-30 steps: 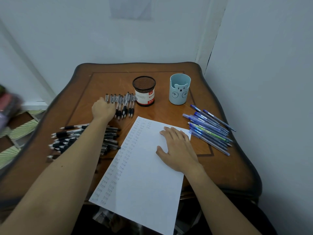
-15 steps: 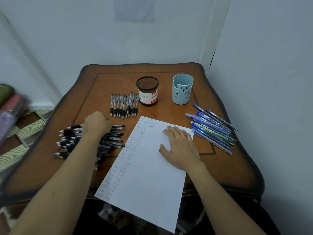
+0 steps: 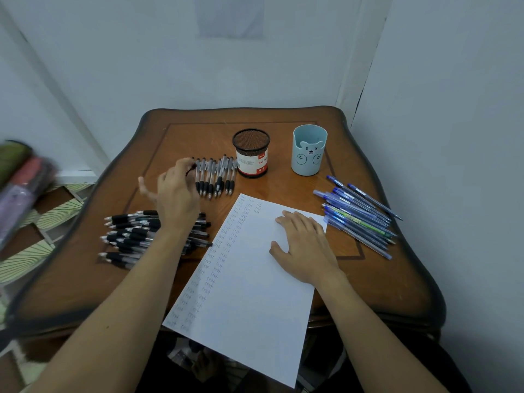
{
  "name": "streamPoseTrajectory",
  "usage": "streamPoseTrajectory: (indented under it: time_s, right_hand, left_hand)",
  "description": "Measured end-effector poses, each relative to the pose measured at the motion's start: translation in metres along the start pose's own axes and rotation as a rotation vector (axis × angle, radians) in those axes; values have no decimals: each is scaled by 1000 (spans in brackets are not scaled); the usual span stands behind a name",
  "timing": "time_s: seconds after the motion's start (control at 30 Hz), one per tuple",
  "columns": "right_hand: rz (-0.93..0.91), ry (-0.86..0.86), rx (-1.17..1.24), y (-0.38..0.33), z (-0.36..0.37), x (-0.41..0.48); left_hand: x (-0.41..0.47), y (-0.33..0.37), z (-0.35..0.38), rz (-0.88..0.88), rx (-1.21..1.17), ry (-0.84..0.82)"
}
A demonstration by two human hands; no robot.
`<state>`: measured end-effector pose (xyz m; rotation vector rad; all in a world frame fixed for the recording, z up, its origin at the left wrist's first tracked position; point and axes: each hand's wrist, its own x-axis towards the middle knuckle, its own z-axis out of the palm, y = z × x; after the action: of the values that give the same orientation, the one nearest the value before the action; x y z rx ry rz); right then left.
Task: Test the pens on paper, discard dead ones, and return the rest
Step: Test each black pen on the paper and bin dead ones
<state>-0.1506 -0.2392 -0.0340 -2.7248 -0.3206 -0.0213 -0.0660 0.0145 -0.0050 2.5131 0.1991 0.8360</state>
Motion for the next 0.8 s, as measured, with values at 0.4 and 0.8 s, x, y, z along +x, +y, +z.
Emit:
streamPoseTrajectory:
  time_s: [0.4,0.8]
  right_hand:
    - [8,-9,6,1,0,-1]
    - [1,-2,4,2,2,-1]
  left_hand:
    - [-14,48,4,153,-350,-151]
    - [-19,67,6,4,-665,-261]
